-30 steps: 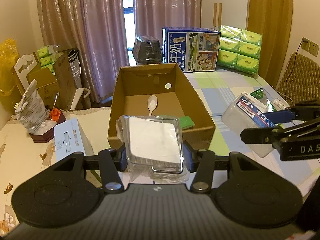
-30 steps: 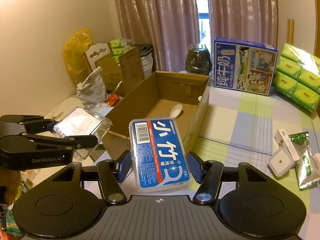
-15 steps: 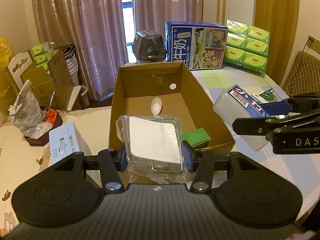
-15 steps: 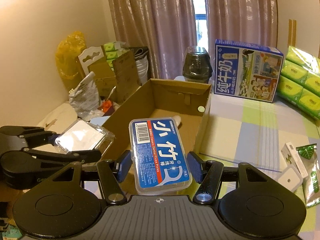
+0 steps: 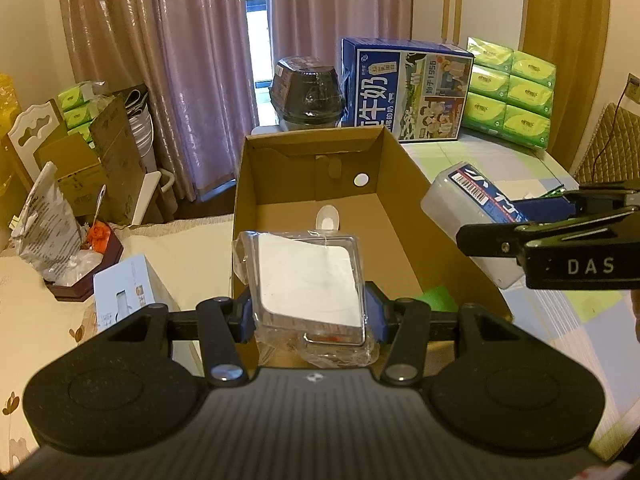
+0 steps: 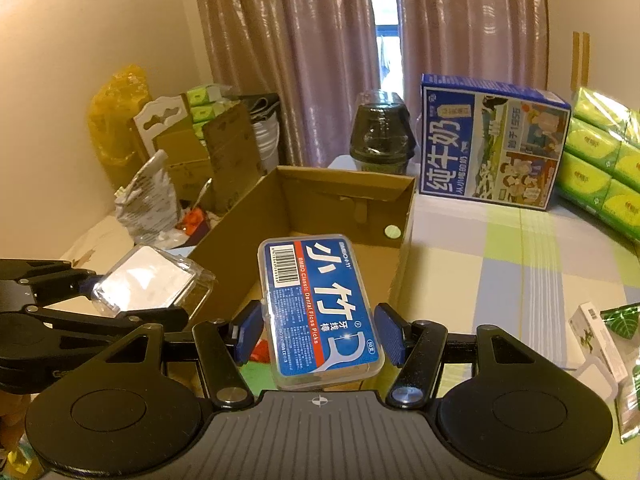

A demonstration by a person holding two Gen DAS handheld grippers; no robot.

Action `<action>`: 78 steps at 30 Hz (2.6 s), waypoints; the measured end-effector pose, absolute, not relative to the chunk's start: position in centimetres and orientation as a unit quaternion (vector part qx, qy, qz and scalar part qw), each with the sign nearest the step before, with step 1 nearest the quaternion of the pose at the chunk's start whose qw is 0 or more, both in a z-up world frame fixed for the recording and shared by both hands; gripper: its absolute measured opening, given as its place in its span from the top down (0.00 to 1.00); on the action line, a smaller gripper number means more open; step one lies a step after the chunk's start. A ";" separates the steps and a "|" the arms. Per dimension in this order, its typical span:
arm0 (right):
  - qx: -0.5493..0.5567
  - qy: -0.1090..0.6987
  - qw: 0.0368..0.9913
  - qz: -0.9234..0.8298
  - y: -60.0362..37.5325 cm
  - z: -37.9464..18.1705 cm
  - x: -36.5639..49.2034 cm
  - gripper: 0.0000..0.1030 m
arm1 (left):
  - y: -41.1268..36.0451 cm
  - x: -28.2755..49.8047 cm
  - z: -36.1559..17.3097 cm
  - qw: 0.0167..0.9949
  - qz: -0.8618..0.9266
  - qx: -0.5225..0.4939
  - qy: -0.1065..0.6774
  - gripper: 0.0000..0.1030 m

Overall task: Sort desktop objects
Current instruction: 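Carry the clear box with the left tool while the right tool carries the floss box to the cardboard box, then open both tools to drop the clear box and floss box into the cardboard box, then move both tools back over the table toward the night light and medicine box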

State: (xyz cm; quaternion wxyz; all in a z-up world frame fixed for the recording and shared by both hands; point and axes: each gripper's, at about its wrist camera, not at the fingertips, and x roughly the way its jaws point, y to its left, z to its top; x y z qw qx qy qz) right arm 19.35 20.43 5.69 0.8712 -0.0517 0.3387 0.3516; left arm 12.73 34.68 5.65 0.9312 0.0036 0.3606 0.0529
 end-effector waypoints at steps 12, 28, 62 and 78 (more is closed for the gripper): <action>-0.037 0.350 0.872 0.340 20.9 3.7 22.8 0.44 | 35.2 17.7 2.8 0.925 0.039 0.000 0.378 0.54; -0.004 0.364 0.859 0.361 21.8 2.4 23.6 0.48 | 36.3 17.8 2.2 0.927 0.057 -0.002 0.371 0.45; 0.008 0.340 0.884 0.321 5.4 7.3 14.2 0.18 | 27.5 8.3 6.3 0.935 0.036 -0.023 0.352 0.29; 0.038 0.335 0.911 0.238 -7.6 5.9 10.5 0.02 | 20.6 5.7 6.9 0.942 -0.009 -0.029 0.333 0.09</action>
